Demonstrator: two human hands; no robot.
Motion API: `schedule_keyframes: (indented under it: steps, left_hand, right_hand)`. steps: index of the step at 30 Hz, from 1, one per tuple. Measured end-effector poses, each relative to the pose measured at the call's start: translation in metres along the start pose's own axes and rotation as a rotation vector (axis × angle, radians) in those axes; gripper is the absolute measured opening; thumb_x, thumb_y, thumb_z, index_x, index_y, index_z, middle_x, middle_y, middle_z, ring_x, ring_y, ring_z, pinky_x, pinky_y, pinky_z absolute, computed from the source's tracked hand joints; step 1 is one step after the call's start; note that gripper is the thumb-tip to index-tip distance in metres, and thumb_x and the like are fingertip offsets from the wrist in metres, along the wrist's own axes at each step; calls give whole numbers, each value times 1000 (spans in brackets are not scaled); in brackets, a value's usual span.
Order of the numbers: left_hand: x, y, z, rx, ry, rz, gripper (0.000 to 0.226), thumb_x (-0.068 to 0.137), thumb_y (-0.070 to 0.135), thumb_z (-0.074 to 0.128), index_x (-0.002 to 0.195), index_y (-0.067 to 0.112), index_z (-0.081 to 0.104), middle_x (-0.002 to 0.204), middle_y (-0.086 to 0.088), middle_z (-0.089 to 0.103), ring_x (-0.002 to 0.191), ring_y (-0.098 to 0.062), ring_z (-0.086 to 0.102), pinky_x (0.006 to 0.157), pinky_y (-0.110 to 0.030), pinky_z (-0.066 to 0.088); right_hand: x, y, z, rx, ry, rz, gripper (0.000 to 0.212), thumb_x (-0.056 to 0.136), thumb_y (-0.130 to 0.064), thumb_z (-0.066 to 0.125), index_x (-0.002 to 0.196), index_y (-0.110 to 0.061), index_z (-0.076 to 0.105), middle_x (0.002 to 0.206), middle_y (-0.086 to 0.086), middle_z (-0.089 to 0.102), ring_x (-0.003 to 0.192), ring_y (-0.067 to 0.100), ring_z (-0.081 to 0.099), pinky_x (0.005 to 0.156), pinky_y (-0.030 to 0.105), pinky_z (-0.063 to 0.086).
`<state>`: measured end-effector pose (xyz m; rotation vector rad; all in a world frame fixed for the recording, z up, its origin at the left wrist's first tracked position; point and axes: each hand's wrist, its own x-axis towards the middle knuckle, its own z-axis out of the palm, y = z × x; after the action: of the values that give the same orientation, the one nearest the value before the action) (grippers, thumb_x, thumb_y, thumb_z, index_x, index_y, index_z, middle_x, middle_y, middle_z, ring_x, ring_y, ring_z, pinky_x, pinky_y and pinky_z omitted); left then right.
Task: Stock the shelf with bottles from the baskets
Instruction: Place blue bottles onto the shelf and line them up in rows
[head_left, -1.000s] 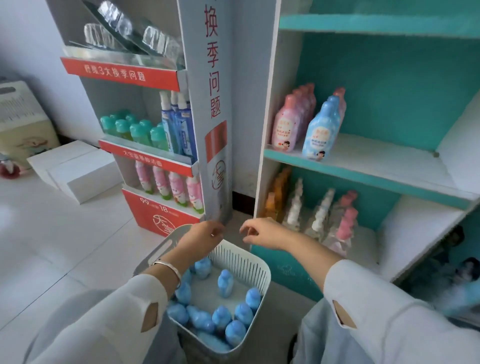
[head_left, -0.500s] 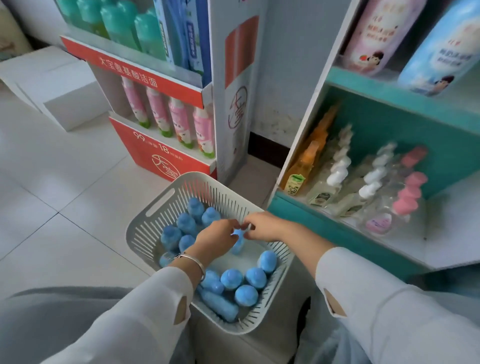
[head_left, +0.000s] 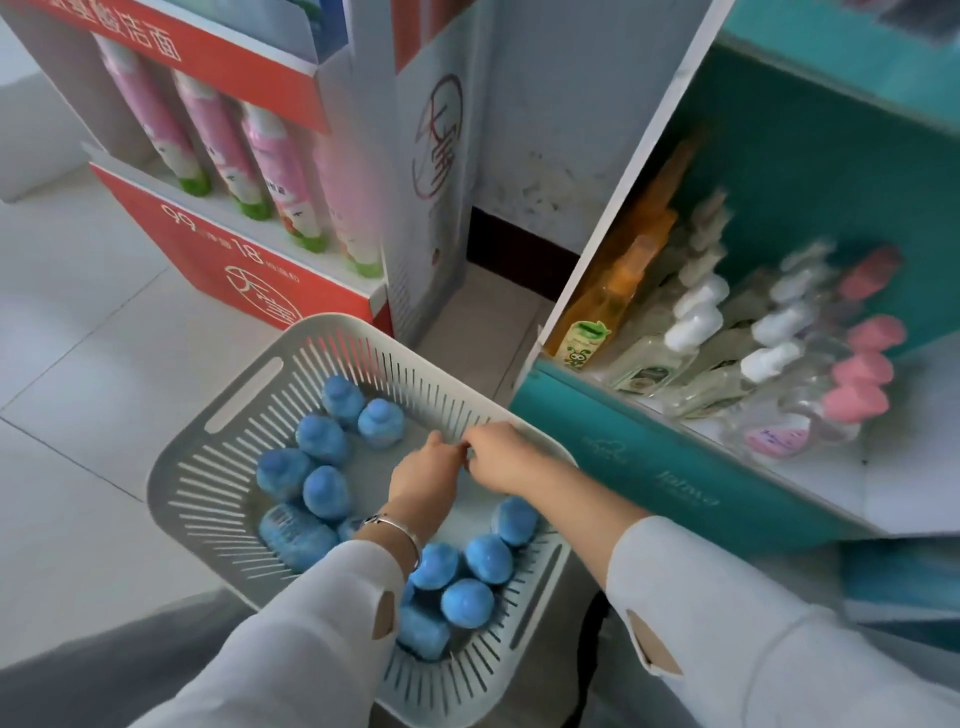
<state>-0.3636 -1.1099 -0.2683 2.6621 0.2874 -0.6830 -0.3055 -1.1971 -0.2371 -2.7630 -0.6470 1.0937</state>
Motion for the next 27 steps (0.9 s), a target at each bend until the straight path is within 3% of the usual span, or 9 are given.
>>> schedule_keyframes:
  steps: [7, 9, 15, 18, 22, 25, 27]
  left_hand:
    - [-25, -5, -26, 94, 68, 62, 29, 95, 13, 40, 121, 13, 51, 117, -13, 47, 99, -33, 59, 79, -37, 47]
    - [-36, -5, -42, 87, 87, 79, 29, 96, 16, 39, 122, 15, 51, 118, -11, 48, 103, -31, 59, 84, -37, 48]
    - [-82, 6, -100, 103, 206, 55, 28, 96, 18, 38, 120, 10, 50, 120, -13, 51, 110, -34, 56, 89, -42, 45]
    - [-112, 12, -134, 122, 304, 40, 30, 96, 25, 40, 114, 5, 52, 118, -15, 57, 109, -35, 57, 87, -40, 46]
    - [-151, 28, -172, 70, 437, 50, 23, 92, 28, 46, 88, 8, 56, 90, -13, 62, 86, -32, 61, 68, -35, 43]
    - [-176, 46, -193, -23, 534, 46, 31, 88, 32, 51, 64, 13, 42, 65, -2, 48, 68, -26, 50, 58, -29, 36]
    - [-192, 58, -205, -48, 595, 37, 33, 87, 39, 53, 66, 14, 45, 66, -1, 49, 67, -23, 50, 56, -27, 35]
  right_hand:
    - [-26, -2, -16, 94, -49, -28, 43, 95, -19, 51, 137, -15, 47, 138, 15, 49, 122, 30, 51, 97, 32, 42]
    - [-41, -8, -22, 97, -58, -56, 43, 94, -21, 52, 136, -15, 47, 135, 15, 52, 121, 30, 52, 98, 33, 43]
    - [-96, -27, -50, 183, 38, -121, 53, 89, -22, 59, 139, -16, 41, 130, 12, 54, 111, 27, 57, 86, 31, 47]
    - [-123, -32, -65, 235, 87, -138, 60, 88, -21, 63, 142, -17, 37, 135, 12, 50, 115, 26, 55, 91, 33, 48]
    - [-159, -39, -78, 297, 146, -218, 69, 82, -26, 70, 142, -19, 36, 138, 8, 48, 120, 21, 51, 92, 26, 42]
    - [-184, -47, -86, 416, 257, -305, 54, 80, -20, 73, 129, -13, 49, 124, 6, 59, 98, 9, 51, 69, 8, 38]
    - [-196, -51, -93, 455, 335, -330, 47, 79, -19, 73, 121, -12, 54, 117, 5, 63, 93, 7, 52, 65, 8, 38]
